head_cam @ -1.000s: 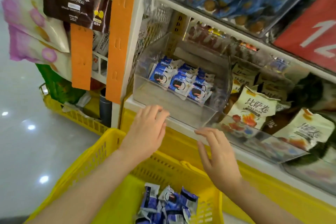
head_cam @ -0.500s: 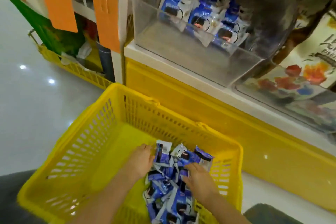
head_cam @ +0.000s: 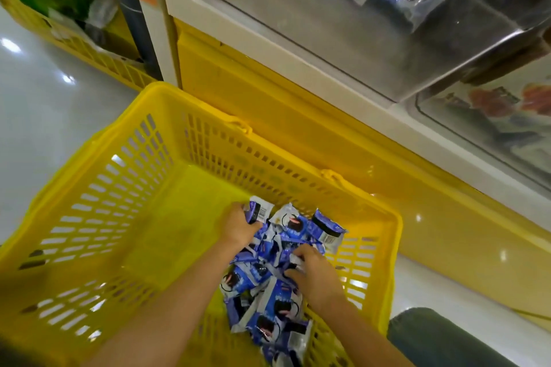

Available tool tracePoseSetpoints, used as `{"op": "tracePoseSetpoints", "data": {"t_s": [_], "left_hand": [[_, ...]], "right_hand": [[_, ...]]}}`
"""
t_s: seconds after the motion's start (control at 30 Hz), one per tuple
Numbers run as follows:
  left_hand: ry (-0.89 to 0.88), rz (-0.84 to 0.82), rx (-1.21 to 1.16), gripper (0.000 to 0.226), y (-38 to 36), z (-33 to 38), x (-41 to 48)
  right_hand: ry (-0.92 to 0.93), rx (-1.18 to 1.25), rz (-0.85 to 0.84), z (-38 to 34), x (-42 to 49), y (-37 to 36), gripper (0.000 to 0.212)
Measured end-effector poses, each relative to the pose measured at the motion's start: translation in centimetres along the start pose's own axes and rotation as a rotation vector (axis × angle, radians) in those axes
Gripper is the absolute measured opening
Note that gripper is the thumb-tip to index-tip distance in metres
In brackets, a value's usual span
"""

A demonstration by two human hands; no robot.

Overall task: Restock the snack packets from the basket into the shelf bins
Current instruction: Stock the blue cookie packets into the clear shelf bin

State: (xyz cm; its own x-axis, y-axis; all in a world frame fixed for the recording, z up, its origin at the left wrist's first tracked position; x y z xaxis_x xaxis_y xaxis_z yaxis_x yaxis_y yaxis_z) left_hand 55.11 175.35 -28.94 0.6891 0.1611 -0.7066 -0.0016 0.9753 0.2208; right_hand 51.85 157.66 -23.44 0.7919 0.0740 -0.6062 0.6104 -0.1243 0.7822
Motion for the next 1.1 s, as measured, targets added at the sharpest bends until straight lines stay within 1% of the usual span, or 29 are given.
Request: {"op": "tracePoseSetpoints", "data": {"t_s": [0.07,0.13,0.2,0.23,0.27,0.33,0.4,0.5,0.53,0.57,0.6,0.67,0.73,0.8,0.87,0.93,1.0,1.1], "left_hand": [[0.005,-0.017,-0.008,0.035,0.4,-0.1,-0.4],[0.021,-0.012,-0.019,0.009,1.2,-0.5,-1.2],[0.056,-0.010,-0.052,0.026,1.6,-1.3,-2.2],[0.083,-0.027,-0.073,0.029,1.5,-1.7,-2.7],[0.099,-0.046,-0.088,0.026,1.3,-1.6,-3.6],[0.130,-0.114,-0.136,0.009,0.2,-1.5,-5.3],[0.161,-0.166,-0.244,0.026,-1.0,-1.1,-7.1],[0.239,-0.269,-0.613,0.026,-2.1,0.1,-10.1],[0.247,-0.305,-0.730,0.031,-2.2,0.5,-10.7],[0.241,-0.336,-0.793,0.035,-2.0,0.7,-11.1],[0.213,-0.365,-0.810,0.036,-1.7,1.0,-11.5],[0.131,-0.412,-0.749,0.039,-0.9,1.7,-12.3],[0.069,-0.375,-0.727,0.049,0.3,1.9,-12.5],[0.029,-0.286,-0.751,0.050,1.8,1.8,-12.3],[0.004,-0.229,-0.760,0.052,2.9,1.7,-12.1],[-0.024,-0.208,-0.761,0.058,3.6,1.9,-12.1],[-0.057,-0.211,-0.774,0.057,4.2,2.3,-12.2],[-0.086,-0.215,-0.731,0.042,4.7,2.7,-12.2]], "right_hand": [[0.006,0.067,0.032,0.0,0.0,1.1,0.035],[0.040,0.169,0.066,-0.4,-0.1,2.2,0.035],[0.036,0.330,0.145,-0.7,-0.4,3.7,0.031],[0.018,0.418,0.207,-0.8,-0.7,4.6,0.026],[0.001,0.489,0.279,-0.9,-1.1,5.5,0.020],[-0.006,0.538,0.414,-1.2,-2.1,7.2,0.012],[0.047,0.535,0.491,-2.1,-3.2,8.2,0.010],[0.225,0.445,0.487,-4.3,-5.2,8.2,0.011],[0.296,0.407,0.485,-5.1,-6.0,8.0,0.014],[0.367,0.368,0.486,-5.8,-6.9,7.8,0.016],[0.431,0.333,0.476,-6.4,-7.7,7.5,0.019],[0.545,0.291,0.418,-7.7,-9.1,6.8,0.028],[0.613,0.332,0.346,-8.5,-10.1,6.4,0.034],[0.581,0.425,0.347,-8.3,-10.6,6.7,0.031],[0.465,0.504,0.416,-7.0,-10.3,7.1,0.023],[0.332,0.479,0.440,-5.4,-9.3,6.7,0.021],[0.238,0.356,0.364,-4.0,-7.6,5.1,0.021],[0.125,0.198,0.121,-2.1,-5.3,0.8,0.032]]}}
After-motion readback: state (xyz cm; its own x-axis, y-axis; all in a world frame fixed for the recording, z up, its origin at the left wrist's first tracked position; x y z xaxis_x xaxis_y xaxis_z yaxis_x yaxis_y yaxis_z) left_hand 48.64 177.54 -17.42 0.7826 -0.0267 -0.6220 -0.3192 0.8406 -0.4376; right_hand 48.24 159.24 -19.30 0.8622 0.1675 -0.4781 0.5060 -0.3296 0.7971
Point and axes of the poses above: each hand's wrist, its own x-axis towards the middle knuckle, its own y-axis out of the back of the hand, z = x × y, the point moved 8 cm from there along x, towards the middle knuckle, and after that the axes turned 10 degrees about -x, right-handed, at the moved point
